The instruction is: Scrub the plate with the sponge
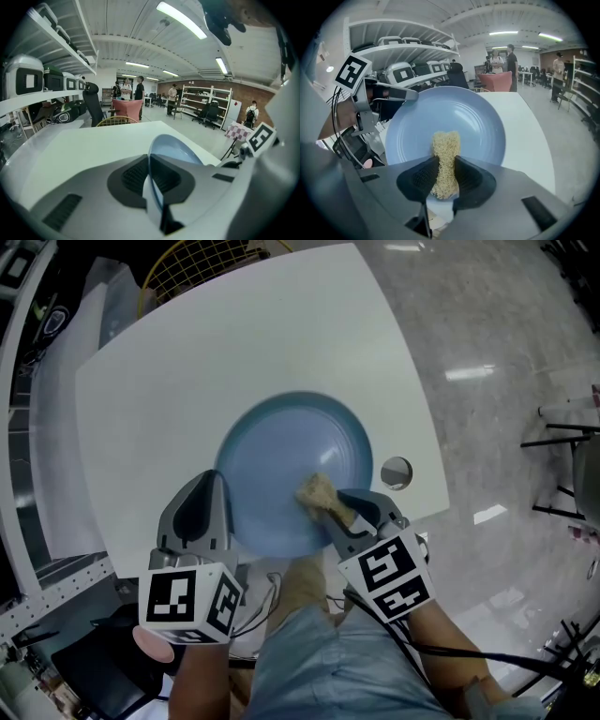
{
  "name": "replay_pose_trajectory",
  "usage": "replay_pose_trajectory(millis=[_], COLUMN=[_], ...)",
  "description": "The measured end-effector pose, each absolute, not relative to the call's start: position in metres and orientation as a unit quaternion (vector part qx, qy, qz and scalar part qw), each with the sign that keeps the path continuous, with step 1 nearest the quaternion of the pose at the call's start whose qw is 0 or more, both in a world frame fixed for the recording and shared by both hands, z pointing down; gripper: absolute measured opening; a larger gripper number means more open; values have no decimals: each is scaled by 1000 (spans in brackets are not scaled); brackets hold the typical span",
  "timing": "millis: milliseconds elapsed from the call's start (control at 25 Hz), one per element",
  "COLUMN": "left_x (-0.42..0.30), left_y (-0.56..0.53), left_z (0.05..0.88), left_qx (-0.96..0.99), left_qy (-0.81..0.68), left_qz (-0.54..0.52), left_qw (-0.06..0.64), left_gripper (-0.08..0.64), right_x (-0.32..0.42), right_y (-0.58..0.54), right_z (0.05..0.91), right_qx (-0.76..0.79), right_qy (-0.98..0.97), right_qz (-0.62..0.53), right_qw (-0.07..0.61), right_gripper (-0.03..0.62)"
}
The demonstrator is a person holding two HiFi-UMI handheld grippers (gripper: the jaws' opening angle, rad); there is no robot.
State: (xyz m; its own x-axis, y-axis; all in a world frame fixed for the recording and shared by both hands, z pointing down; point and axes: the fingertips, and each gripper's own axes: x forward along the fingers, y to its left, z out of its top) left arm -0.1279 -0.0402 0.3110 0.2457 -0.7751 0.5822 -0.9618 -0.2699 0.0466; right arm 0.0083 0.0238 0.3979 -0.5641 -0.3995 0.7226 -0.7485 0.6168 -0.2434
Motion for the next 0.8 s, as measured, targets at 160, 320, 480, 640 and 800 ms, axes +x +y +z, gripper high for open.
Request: replay_pose_trajectory(millis=[160, 320, 480, 640, 800], left_x=[-127, -126, -123, -122, -118], left_y=[-40, -40, -40, -41, -42], left_z=[311, 310, 308, 307, 307], left_qx=[764, 765, 768, 770, 772], left_qy=[-568, -567, -564, -560, -557], left_qz=[231, 230, 229, 232, 233], left_qw=[202, 201, 200, 199, 200], left_gripper=[26, 27, 28, 26, 28], right_x=[21, 36, 48, 53, 56], right_y=[15, 2, -14, -32, -49], right_z=[400, 403, 404, 401, 399], right_qx=[365, 391, 409, 422, 433], right_qy=[-827, -812, -802, -796, -791], right_qz=[278, 281, 276, 275, 269], right_qw=[325, 330, 337, 336, 337], right_gripper=[107, 107, 107, 107, 107])
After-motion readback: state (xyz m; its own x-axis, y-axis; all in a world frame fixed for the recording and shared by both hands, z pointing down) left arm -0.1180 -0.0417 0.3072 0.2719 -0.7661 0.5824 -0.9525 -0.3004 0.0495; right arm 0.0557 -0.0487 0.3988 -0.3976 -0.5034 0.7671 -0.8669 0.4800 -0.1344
